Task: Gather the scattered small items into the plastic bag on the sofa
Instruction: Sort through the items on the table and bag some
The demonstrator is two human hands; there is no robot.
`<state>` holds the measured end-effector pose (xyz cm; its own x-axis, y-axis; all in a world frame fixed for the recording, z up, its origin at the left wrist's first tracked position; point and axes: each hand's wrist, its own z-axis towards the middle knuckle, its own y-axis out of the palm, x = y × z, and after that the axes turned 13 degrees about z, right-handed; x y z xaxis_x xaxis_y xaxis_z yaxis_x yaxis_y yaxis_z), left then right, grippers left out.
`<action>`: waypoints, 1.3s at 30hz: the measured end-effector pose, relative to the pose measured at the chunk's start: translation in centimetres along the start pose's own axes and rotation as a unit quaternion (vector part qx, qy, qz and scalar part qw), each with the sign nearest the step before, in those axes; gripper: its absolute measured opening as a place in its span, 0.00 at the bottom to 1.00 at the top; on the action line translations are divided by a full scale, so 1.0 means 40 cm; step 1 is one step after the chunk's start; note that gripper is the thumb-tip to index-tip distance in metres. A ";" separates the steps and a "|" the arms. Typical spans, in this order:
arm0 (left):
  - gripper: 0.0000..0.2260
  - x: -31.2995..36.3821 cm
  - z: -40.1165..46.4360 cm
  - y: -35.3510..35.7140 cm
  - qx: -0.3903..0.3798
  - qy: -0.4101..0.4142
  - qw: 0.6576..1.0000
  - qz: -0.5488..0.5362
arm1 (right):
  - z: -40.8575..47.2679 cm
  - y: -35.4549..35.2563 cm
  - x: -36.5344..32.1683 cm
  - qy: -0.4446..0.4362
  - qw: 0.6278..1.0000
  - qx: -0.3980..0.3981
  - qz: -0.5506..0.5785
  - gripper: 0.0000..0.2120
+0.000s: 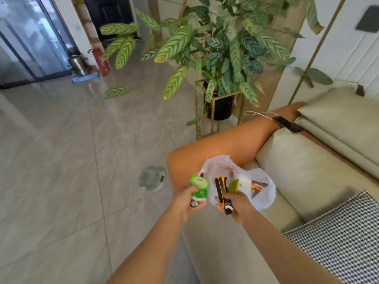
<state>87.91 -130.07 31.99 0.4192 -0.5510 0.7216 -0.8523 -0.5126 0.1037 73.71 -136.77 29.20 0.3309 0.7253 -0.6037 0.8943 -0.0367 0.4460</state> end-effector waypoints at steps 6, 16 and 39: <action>0.04 -0.013 0.205 0.181 0.008 -0.073 0.995 0.063 | 0.234 -0.105 -0.101 0.065 0.983 0.112 -0.127 0.07; 0.07 -0.063 0.528 0.355 0.098 -0.223 0.968 0.053 | 0.574 -0.212 -0.112 0.157 0.933 0.149 -0.287 0.06; 0.16 -0.113 0.516 0.307 0.063 -0.120 0.990 0.044 | 0.562 -0.174 -0.023 -0.025 0.953 0.076 -0.292 0.06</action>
<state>82.00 -147.46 15.89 0.4195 -0.7302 0.5393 -0.8494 -0.5254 -0.0507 73.95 -152.61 11.80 -0.2259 0.6193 -0.7520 0.9626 0.2606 -0.0745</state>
